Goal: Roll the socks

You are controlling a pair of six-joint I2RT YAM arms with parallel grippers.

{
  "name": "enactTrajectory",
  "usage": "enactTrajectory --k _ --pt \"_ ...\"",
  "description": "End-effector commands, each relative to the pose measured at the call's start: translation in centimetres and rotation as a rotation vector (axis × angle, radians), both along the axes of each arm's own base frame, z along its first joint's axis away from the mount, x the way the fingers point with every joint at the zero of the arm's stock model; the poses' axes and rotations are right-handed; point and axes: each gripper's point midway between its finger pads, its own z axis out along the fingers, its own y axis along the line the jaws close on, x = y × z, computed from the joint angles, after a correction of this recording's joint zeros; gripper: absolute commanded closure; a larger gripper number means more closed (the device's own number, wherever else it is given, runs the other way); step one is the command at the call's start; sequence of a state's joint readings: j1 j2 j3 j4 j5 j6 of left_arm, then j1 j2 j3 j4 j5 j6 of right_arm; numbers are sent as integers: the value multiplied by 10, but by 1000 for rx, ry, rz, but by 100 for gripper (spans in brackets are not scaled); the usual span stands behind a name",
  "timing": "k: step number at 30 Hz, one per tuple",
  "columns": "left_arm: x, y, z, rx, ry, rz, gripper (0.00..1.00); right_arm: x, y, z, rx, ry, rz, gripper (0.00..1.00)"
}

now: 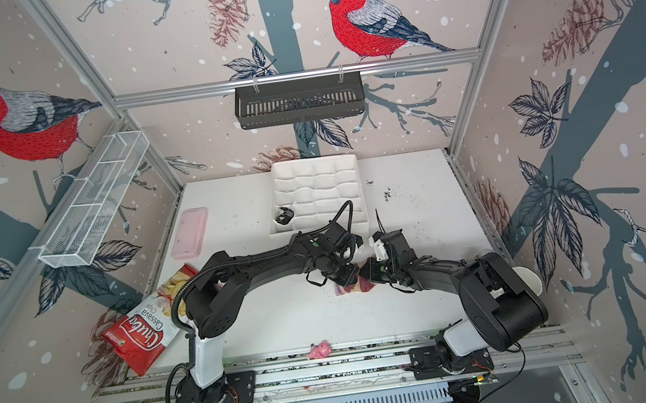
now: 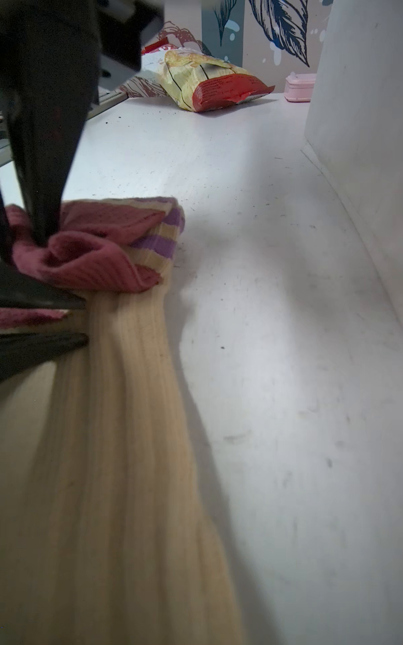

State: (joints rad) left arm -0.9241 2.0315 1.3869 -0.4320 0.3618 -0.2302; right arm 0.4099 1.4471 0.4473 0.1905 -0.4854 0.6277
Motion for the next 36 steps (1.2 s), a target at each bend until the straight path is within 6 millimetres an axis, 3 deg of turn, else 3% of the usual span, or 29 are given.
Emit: enactTrajectory --k 1,6,16,23,30,36 --pt "-8 0 -8 -4 38 -13 79 -2 -2 1 1 4 0 82" --pt "-9 2 -9 -21 46 -5 65 1 -6 16 15 -35 -15 80" --pt "-6 0 21 -151 43 1 60 9 -5 47 35 -122 -15 79" --pt "-7 -5 45 -283 61 -14 59 1 21 57 44 -150 76 82" --pt "-9 -5 68 -400 78 -22 58 0 29 53 44 -143 102 83" --pt "14 22 70 -396 42 117 65 -1 42 61 33 -158 148 83"
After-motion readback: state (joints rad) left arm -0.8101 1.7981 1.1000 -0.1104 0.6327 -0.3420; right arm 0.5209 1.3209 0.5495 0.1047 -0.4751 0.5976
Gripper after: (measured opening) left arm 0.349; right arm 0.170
